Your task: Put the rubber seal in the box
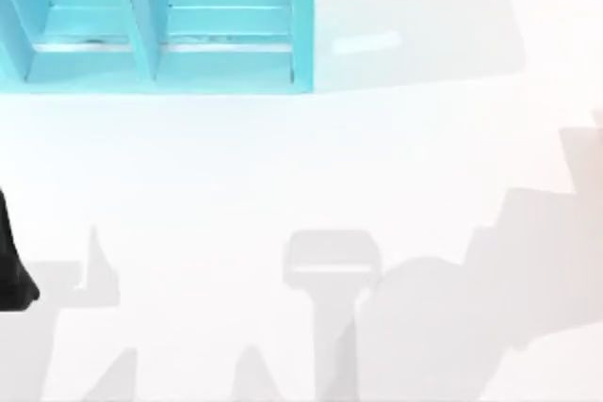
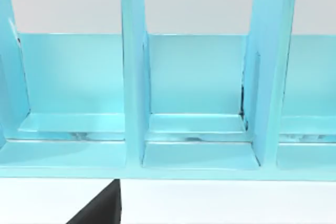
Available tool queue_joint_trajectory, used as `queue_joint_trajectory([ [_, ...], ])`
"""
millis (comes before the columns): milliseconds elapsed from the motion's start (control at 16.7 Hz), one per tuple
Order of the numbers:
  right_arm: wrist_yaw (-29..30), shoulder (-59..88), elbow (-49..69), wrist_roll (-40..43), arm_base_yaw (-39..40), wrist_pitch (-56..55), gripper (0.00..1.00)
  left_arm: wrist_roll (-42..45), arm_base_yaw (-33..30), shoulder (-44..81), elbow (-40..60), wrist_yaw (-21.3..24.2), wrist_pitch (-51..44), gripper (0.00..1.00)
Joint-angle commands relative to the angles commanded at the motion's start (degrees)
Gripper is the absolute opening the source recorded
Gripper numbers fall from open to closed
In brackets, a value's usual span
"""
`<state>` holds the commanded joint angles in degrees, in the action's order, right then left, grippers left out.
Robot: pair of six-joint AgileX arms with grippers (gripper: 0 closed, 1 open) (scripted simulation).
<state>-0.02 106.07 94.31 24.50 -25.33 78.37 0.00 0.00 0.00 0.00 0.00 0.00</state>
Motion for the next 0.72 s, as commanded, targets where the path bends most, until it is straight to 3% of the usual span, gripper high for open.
queue_joint_trajectory([
  [420, 0.02, 0.21, -1.07, 0.37, -0.17, -1.07, 0.00, 0.00, 0.00, 0.00, 0.00, 0.00, 0.00, 1.00],
  [720, -0.02, 0.80, -10.12, 0.23, -0.21, -11.32, 0.00, 0.00, 0.00, 0.00, 0.00, 0.00, 0.00, 1.00],
])
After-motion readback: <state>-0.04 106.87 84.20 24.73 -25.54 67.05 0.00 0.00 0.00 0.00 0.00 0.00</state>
